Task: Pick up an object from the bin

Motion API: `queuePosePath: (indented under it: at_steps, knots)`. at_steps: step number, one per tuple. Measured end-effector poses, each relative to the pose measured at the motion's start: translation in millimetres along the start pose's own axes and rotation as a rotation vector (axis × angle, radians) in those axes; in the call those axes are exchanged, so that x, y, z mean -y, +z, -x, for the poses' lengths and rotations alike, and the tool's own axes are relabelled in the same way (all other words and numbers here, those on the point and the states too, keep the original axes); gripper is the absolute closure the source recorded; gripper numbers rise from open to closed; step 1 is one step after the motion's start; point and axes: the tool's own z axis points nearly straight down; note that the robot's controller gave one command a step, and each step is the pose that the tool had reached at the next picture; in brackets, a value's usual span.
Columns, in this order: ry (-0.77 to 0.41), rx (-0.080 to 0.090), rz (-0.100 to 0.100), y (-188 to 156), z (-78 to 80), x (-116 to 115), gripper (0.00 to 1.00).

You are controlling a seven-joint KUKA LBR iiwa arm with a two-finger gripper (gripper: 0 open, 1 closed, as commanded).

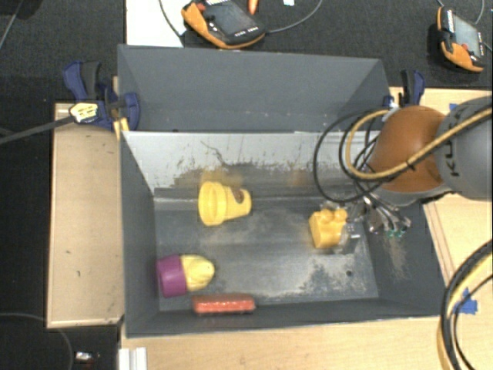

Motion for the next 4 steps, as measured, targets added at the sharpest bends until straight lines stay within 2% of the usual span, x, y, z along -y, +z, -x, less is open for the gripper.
queuePosePath:
  at_steps: [1, 2, 3, 4]
  knots:
    - [0.054, -0.003, 0.001, -0.6, -30.5, -9.0, 1.0]
    - [0.01, 0.0, 0.001, -97.3, -7.6, -9.1, 1.0]
    - [0.038, -0.001, 0.001, -40.5, -24.5, -17.4, 1.0]
    - [0.012, 0.006, -0.001, -99.8, -13.2, -7.8, 1.0]
